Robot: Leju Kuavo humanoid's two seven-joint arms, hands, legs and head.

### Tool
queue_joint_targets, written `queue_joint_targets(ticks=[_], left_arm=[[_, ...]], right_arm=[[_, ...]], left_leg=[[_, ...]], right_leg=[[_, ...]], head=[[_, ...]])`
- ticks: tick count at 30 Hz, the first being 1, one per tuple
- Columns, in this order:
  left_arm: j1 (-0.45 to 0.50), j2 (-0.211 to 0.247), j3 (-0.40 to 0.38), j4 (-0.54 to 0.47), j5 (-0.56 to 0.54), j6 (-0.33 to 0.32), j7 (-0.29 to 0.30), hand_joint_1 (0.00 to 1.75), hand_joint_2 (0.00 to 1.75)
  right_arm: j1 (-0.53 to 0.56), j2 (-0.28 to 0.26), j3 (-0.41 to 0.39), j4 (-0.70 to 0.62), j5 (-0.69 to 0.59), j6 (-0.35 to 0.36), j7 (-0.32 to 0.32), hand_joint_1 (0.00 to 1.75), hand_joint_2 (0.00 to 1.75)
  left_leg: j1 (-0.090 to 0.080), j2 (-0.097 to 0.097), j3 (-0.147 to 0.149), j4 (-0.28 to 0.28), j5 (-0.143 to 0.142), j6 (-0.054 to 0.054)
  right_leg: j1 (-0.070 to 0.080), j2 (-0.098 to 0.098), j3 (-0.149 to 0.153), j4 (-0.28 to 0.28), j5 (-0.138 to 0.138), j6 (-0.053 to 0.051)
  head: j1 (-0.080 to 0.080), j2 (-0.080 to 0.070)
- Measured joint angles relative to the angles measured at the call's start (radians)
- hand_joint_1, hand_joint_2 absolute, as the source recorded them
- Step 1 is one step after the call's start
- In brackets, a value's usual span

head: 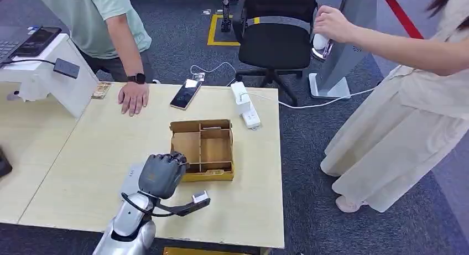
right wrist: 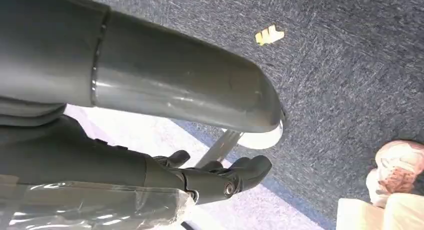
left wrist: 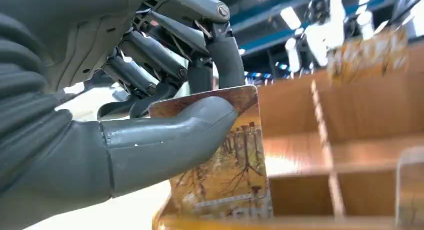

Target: Pass the card to the sensor for recognition and then transmit it.

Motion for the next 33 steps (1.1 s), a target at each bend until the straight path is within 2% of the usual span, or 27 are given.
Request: queue_joint_targets(ticks=[19,22,24,27,33], left_arm=[[-0.075,0.004,0.002,-0.137,0.033,-0.005,-0.016,1.75,1.75],[-0.086,0.011,0.01,-0.141,0.027,0.014,-0.014,1.75,1.75],[-0.098,0.014,0.021,-0.141,0.021,0.04,-0.009,1.75,1.75],[-0.141,0.018,0.032,-0.141,-0.002,0.043,0.011,1.75,1.75],[-0.2,0.02,0.061,-0.138,-0.018,0.065,0.043,1.75,1.75]], right_arm=[[0.001,0.0,0.032,0.0,0.0,0.002,0.016,0.0,0.0],[0.005,0.0,0.041,0.0,0.0,0.002,0.017,0.0,0.0],[0.007,0.0,0.046,0.0,0.0,0.01,0.018,0.0,0.0],[0.001,0.0,0.051,-0.004,0.0,0.036,0.023,0.0,0.0],[-0.002,0.0,0.064,-0.009,0.0,0.046,0.028,0.0,0.0]], left_leg=[[0.0,0.0,0.0,0.0,0.0,0.0],[0.0,0.0,0.0,0.0,0.0,0.0],[0.0,0.0,0.0,0.0,0.0,0.0],[0.0,0.0,0.0,0.0,0.0,0.0],[0.0,0.0,0.0,0.0,0.001,-0.001]], right_leg=[[0.0,0.0,0.0,0.0,0.0,0.0],[0.0,0.0,0.0,0.0,0.0,0.0],[0.0,0.0,0.0,0.0,0.0,0.0],[0.0,0.0,0.0,0.0,0.0,0.0],[0.0,0.0,0.0,0.0,0.001,0.0]], head=[[0.0,0.0],[0.0,0.0],[0.0,0.0],[0.0,0.0],[0.0,0.0]])
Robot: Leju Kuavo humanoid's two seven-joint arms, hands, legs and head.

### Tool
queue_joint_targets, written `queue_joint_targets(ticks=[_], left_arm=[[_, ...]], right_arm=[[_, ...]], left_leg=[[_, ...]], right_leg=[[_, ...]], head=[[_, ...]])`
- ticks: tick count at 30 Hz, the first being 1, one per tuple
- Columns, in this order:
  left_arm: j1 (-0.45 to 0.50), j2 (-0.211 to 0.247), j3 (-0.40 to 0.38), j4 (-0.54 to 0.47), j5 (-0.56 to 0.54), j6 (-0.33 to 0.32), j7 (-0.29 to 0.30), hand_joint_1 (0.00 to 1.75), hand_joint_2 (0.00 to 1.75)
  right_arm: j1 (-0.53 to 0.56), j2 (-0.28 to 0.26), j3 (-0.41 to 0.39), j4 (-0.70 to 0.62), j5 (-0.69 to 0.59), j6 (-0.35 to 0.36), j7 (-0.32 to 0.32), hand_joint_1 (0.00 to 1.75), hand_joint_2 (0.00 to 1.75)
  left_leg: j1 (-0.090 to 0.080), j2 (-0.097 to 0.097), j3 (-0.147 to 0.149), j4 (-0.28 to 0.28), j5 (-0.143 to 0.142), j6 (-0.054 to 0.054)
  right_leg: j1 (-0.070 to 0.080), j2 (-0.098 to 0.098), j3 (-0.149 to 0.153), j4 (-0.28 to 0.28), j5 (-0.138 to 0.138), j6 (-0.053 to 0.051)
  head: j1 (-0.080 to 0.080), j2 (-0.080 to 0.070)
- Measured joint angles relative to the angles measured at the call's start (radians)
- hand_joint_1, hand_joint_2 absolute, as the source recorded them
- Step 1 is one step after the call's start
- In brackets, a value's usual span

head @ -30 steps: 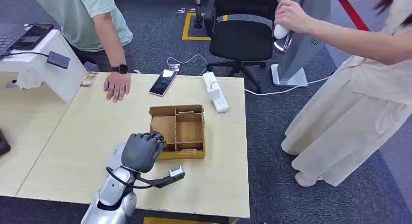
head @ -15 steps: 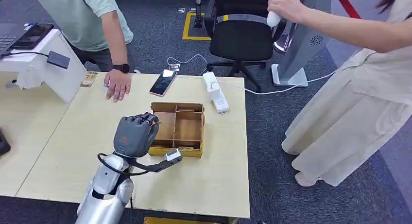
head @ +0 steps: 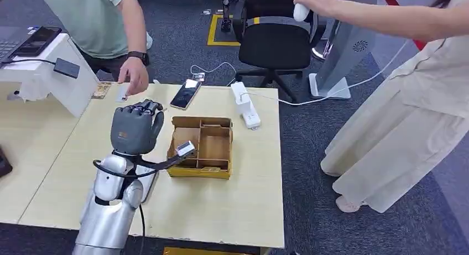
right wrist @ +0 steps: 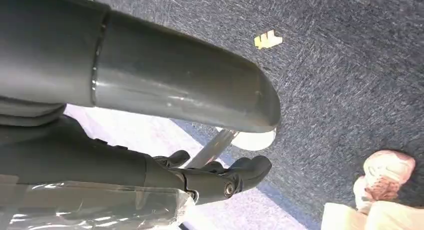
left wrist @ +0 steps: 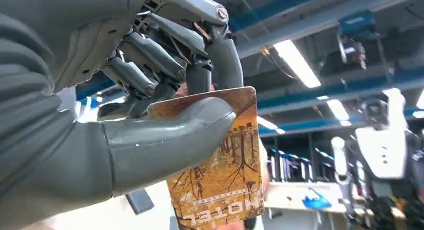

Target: Pass the card to the sensor for recognition and then transmit it.

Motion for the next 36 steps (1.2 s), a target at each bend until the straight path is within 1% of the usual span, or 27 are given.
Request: queue_joint_targets(ticks=[8,14,22,25,26,29,36], left_arm=[[-0.025,0.001,0.015,0.002,-0.001,0.003,0.009,1.75,1.75],[-0.058,0.013,0.022,0.024,-0.002,0.013,0.064,1.75,1.75],[-0.071,0.022,0.052,0.052,-0.003,0.011,0.087,1.75,1.75],[-0.054,0.023,0.069,0.057,-0.002,0.03,0.108,1.75,1.75],[-0.046,0.025,0.073,0.058,-0.002,0.042,0.123,1.75,1.75],[-0.042,0.029,0.09,0.057,-0.002,0.054,0.146,1.75,1.75],[-0.033,0.024,0.158,0.056,-0.003,0.05,0.158,1.75,1.75]], right_arm=[[0.0,0.0,0.008,-0.005,0.0,0.008,0.0,0.0,0.0],[0.0,0.0,0.009,-0.008,0.0,0.01,0.0,0.0,0.0],[0.002,0.0,0.008,-0.011,0.0,0.01,-0.003,0.0,0.0],[0.012,0.001,0.008,-0.016,0.0,0.01,-0.01,0.0,0.0],[0.018,0.002,0.008,-0.018,0.0,0.01,-0.01,0.0,0.0],[0.023,0.002,0.008,-0.024,0.0,0.015,-0.011,0.0,0.0],[0.038,0.005,0.006,-0.047,0.0,0.026,-0.011,0.0,0.0]], left_leg=[[0.0,0.0,0.0,0.0,0.0,0.0],[0.0,0.0,0.0,0.0,0.0,0.0],[0.0,0.0,0.0,0.0,0.0,0.0],[0.0,0.0,0.0,0.0,0.0,0.0],[0.0,0.0,-0.001,0.0,0.0,0.0],[0.0,0.0,-0.001,0.0,0.0,0.0],[0.0,0.0,-0.001,0.0,0.0,0.0]], right_leg=[[0.0,0.0,0.0,0.0,0.0,0.0],[0.0,0.0,0.0,0.0,0.0,0.0],[0.0,0.0,0.0,0.0,0.0,0.0],[0.0,0.0,0.0,0.0,0.0,0.0],[0.0,0.0,-0.001,0.0,0.0,0.0],[0.0,0.0,-0.001,0.0,0.0,0.0],[0.0,0.0,0.0,0.0,0.0,0.0]], head=[[0.0,0.0],[0.0,0.0],[0.0,0.0],[0.0,0.0],[0.0,0.0],[0.0,0.0],[0.0,0.0]])
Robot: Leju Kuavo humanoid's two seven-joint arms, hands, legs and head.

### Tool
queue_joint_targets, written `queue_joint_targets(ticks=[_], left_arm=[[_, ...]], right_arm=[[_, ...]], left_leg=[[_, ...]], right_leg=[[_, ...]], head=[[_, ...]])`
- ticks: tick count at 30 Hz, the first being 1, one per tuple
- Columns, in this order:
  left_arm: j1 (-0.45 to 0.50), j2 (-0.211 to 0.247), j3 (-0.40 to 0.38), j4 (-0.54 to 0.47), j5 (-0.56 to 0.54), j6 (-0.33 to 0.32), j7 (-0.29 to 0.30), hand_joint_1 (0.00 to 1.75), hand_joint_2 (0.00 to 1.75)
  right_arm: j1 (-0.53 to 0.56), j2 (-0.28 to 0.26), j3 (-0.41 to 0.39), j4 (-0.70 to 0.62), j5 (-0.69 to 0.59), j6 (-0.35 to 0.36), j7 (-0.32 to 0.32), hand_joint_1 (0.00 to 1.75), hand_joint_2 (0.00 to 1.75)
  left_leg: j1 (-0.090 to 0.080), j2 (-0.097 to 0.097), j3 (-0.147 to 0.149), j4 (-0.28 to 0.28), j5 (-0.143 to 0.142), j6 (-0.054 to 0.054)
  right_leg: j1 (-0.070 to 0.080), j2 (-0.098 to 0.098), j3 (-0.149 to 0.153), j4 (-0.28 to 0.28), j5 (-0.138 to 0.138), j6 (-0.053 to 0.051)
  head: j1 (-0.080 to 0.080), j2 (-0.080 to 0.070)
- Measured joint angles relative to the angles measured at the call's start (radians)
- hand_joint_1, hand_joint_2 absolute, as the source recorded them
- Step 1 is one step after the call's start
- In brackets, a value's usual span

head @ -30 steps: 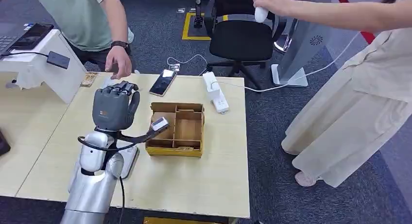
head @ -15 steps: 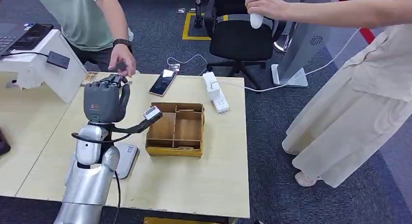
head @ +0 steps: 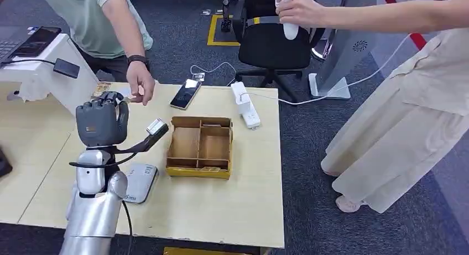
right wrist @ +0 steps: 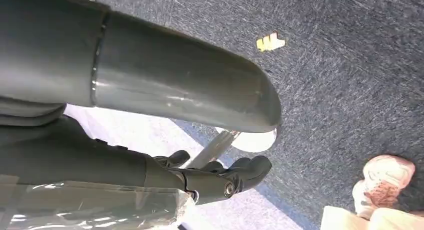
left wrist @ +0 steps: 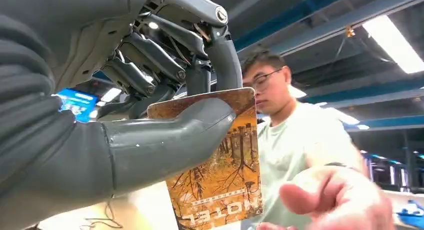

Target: Pass the card to the sensor for recognition and then transmit it.

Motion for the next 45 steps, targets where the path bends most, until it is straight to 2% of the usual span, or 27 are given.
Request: queue_joint_targets(ticks=[10,16,29,30,31,45], left_arm=[[0.012,-0.031,0.076,-0.02,0.005,0.009,-0.01,1.75,1.75],[0.015,-0.068,0.143,-0.052,0.007,0.012,-0.076,1.75,1.75],[0.015,-0.109,0.154,-0.053,0.003,0.012,-0.131,1.71,1.75],[0.015,-0.11,0.154,-0.053,0.003,0.012,-0.133,0.51,1.75],[0.015,-0.11,0.154,-0.053,0.003,0.012,-0.133,0.0,1.75],[0.014,-0.112,0.153,-0.053,0.008,0.014,-0.15,0.0,1.75]], right_arm=[[0.008,0.005,-0.005,-0.018,0.0,0.006,0.001,0.0,0.0],[0.012,0.006,-0.005,-0.027,0.0,0.008,0.002,0.0,0.0],[0.012,0.008,-0.005,-0.027,0.0,0.003,0.003,0.0,0.0],[0.011,0.008,-0.005,-0.027,0.0,0.003,0.003,0.0,0.0],[0.011,0.008,-0.005,-0.027,0.0,0.002,0.003,0.0,0.0],[0.006,0.008,-0.005,-0.025,0.0,0.002,0.003,0.0,0.0]], left_leg=[[0.0,0.0,0.0,0.0,0.0,0.0],[0.0,0.0,0.0,0.0,0.0,0.0],[0.0,0.0,0.0,0.0,0.0,0.0],[0.0,0.0,0.0,0.0,0.0,0.0],[0.0,0.0,0.0,0.0,0.0,0.0],[0.0,0.0,0.0,0.0,0.0,0.0]], right_leg=[[0.0,0.0,0.0,0.0,0.0,0.0],[0.0,0.0,0.0,0.0,0.0,0.0],[0.0,0.0,0.0,0.0,0.0,0.0],[0.0,0.0,0.0,0.0,0.0,0.0],[0.0,0.0,0.0,0.0,0.0,0.0],[0.0,0.0,0.0,0.0,0.0,0.0]], head=[[0.0,0.0],[0.0,0.0],[0.0,0.0],[0.0,0.0],[0.0,0.0],[0.0,0.0]])
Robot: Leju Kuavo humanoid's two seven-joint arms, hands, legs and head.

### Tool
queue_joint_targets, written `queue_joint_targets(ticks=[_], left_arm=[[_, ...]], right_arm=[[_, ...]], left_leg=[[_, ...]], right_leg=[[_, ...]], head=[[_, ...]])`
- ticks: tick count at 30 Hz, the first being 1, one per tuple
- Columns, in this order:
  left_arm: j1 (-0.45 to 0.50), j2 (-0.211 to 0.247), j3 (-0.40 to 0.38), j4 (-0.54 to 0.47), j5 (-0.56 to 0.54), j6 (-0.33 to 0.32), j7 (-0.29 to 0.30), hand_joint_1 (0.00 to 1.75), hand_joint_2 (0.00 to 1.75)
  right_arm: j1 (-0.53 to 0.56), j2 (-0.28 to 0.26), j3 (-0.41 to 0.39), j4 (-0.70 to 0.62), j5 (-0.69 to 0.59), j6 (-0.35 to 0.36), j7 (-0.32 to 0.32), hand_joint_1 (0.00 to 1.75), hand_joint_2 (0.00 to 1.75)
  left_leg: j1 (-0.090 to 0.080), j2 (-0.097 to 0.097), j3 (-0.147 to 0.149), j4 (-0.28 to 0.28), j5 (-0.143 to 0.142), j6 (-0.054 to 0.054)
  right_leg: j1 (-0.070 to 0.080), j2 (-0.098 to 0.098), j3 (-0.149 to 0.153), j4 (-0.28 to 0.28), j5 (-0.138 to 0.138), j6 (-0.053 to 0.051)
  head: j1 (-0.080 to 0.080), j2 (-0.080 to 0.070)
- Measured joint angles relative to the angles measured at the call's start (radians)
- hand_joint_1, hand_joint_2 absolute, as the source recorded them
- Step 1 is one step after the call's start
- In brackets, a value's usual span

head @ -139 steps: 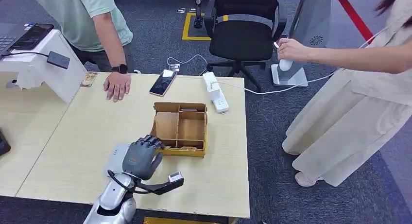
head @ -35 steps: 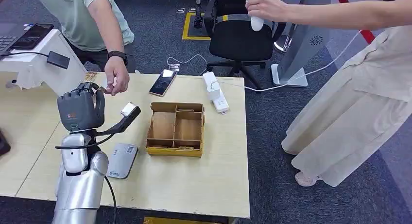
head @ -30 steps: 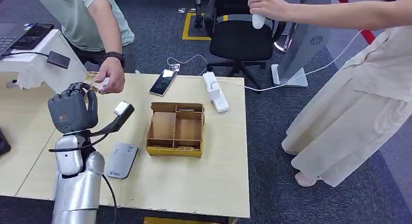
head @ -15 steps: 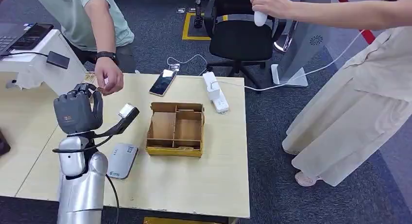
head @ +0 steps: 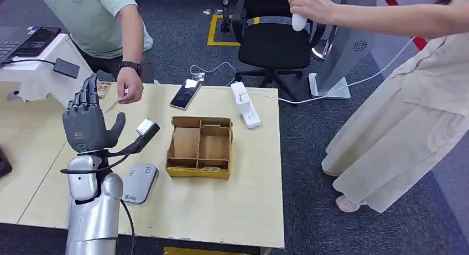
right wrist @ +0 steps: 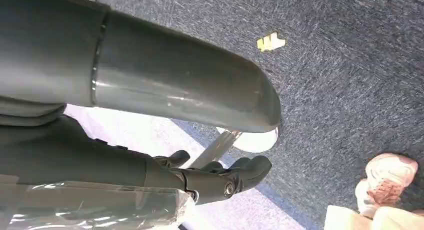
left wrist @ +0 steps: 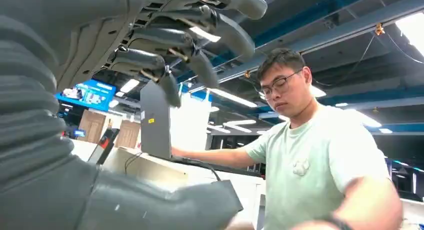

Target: Pass the card to the sensor for recognition and then transmit it.

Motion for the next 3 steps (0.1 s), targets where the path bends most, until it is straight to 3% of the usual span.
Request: queue_joint_targets(ticks=[3], left_arm=[[0.0,0.0,0.0,0.0,0.0,0.0,0.0,0.0,1.75]], right_arm=[[-0.002,0.0,0.0,0.0,0.0,0.0,0.0,0.0,0.0]], left_leg=[[0.0,0.0,0.0,0.0,0.0,0.0]], right_leg=[[0.0,0.0,0.0,0.0,0.0,0.0]], head=[[0.0,0.0]])
